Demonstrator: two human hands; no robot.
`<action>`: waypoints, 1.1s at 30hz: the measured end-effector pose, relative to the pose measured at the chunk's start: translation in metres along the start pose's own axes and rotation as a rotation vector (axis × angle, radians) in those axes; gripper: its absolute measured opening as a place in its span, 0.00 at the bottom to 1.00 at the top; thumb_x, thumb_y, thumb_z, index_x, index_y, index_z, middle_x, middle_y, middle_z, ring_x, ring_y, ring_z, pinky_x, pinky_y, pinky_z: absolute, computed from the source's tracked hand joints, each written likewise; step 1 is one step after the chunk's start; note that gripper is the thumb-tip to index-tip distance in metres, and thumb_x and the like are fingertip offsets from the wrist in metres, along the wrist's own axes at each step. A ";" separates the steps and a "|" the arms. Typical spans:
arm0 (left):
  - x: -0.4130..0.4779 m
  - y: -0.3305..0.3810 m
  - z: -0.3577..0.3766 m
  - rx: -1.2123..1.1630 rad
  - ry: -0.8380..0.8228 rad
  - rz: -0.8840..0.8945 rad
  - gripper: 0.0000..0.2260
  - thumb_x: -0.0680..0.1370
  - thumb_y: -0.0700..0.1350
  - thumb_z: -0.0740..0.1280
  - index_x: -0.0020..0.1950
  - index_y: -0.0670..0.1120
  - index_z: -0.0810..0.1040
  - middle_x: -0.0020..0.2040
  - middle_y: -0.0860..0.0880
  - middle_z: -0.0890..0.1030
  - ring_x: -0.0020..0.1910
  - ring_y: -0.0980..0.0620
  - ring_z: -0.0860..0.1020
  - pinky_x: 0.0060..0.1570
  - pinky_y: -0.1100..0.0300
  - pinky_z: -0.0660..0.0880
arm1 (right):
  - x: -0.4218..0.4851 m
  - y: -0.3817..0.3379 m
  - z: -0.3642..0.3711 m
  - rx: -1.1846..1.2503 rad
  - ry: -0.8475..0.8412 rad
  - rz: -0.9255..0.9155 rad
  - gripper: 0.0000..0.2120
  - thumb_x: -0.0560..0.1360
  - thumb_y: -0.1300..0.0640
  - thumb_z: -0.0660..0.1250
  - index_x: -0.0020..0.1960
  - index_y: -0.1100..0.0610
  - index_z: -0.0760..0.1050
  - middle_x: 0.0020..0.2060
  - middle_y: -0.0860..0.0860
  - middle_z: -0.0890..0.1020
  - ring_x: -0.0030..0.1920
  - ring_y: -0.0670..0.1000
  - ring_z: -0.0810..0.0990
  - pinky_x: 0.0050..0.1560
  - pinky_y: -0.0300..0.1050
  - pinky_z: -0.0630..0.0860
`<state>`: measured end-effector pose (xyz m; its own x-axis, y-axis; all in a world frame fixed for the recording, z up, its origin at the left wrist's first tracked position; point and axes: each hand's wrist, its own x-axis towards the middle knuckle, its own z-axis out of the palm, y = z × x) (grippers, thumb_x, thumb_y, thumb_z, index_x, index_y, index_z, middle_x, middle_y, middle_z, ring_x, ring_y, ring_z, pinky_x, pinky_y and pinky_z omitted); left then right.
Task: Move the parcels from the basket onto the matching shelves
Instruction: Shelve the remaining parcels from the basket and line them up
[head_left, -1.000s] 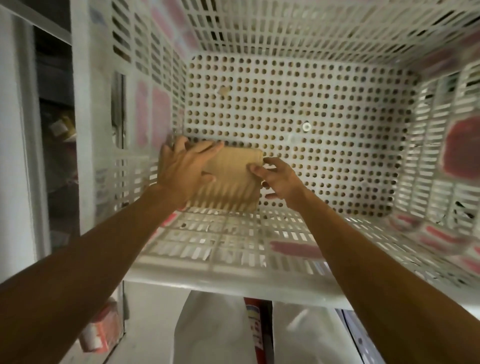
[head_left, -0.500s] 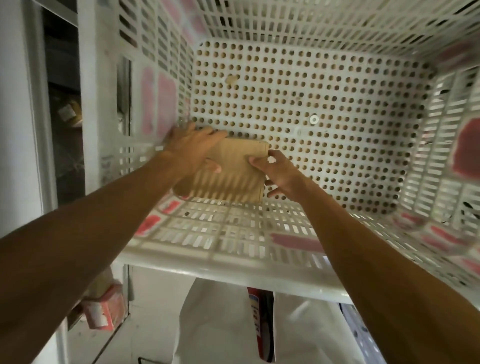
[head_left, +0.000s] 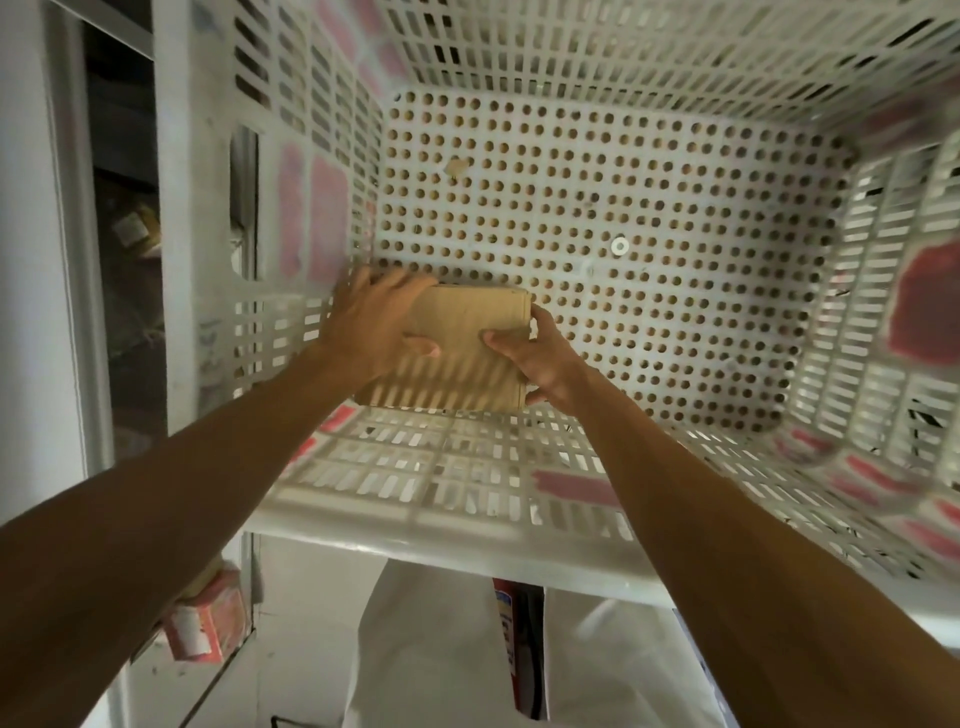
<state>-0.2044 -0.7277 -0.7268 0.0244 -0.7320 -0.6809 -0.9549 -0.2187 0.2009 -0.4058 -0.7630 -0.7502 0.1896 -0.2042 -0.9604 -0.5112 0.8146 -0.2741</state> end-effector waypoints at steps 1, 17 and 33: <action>0.000 0.000 0.001 -0.027 -0.018 -0.011 0.38 0.67 0.60 0.73 0.73 0.52 0.63 0.70 0.49 0.69 0.69 0.40 0.64 0.68 0.43 0.62 | 0.002 0.000 0.003 0.017 0.008 0.001 0.40 0.73 0.45 0.71 0.77 0.46 0.51 0.69 0.54 0.71 0.62 0.58 0.75 0.48 0.55 0.78; 0.011 0.026 -0.017 -0.252 0.194 0.034 0.27 0.70 0.55 0.73 0.66 0.52 0.71 0.62 0.52 0.73 0.62 0.46 0.65 0.55 0.54 0.64 | -0.008 -0.020 -0.027 0.368 0.137 -0.186 0.37 0.68 0.56 0.78 0.73 0.51 0.66 0.59 0.51 0.79 0.55 0.52 0.80 0.49 0.47 0.82; 0.021 0.032 0.010 -0.990 -0.140 -0.426 0.36 0.65 0.51 0.78 0.69 0.49 0.68 0.64 0.49 0.76 0.63 0.47 0.74 0.62 0.49 0.73 | -0.006 0.006 -0.053 0.215 0.256 -0.121 0.35 0.72 0.50 0.74 0.74 0.48 0.62 0.58 0.47 0.72 0.50 0.46 0.73 0.47 0.45 0.74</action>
<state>-0.2377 -0.7440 -0.7421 0.2033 -0.4065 -0.8908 -0.2120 -0.9064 0.3653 -0.4544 -0.7853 -0.7492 0.0077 -0.4132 -0.9106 -0.3047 0.8664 -0.3957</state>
